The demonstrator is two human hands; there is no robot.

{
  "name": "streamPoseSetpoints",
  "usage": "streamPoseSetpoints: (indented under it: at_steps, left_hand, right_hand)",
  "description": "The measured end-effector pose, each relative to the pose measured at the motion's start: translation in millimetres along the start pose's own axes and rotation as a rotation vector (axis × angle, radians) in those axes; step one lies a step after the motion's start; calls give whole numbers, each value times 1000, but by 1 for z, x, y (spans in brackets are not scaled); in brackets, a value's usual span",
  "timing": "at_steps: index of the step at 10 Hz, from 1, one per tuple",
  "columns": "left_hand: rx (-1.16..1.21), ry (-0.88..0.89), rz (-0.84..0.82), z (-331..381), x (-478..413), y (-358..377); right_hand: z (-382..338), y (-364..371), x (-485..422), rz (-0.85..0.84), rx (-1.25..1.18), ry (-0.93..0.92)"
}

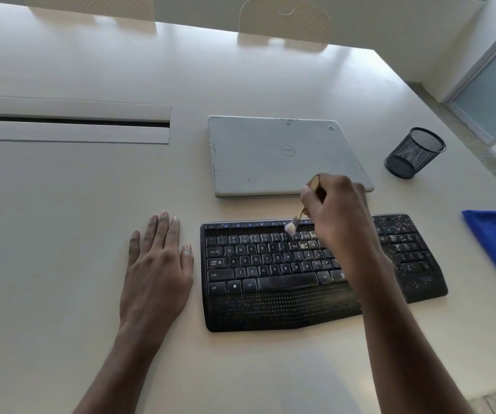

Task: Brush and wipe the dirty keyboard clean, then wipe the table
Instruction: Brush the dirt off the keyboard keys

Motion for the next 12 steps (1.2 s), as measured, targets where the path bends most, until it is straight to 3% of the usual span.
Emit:
streamPoseSetpoints:
  at_steps: [12]
  left_hand:
    - [-1,2,-8,0,1,0]
  right_hand:
    - [-28,18,7,-32,-108,-86]
Point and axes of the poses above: each hand's wrist, its own x-axis away from the middle knuckle, its own y-axis out of the palm, z = x × y, the point moved 6 cm from there along -x, towards the middle knuckle, and after that the axes turned 1 degree about x, right-handed, at the moved point
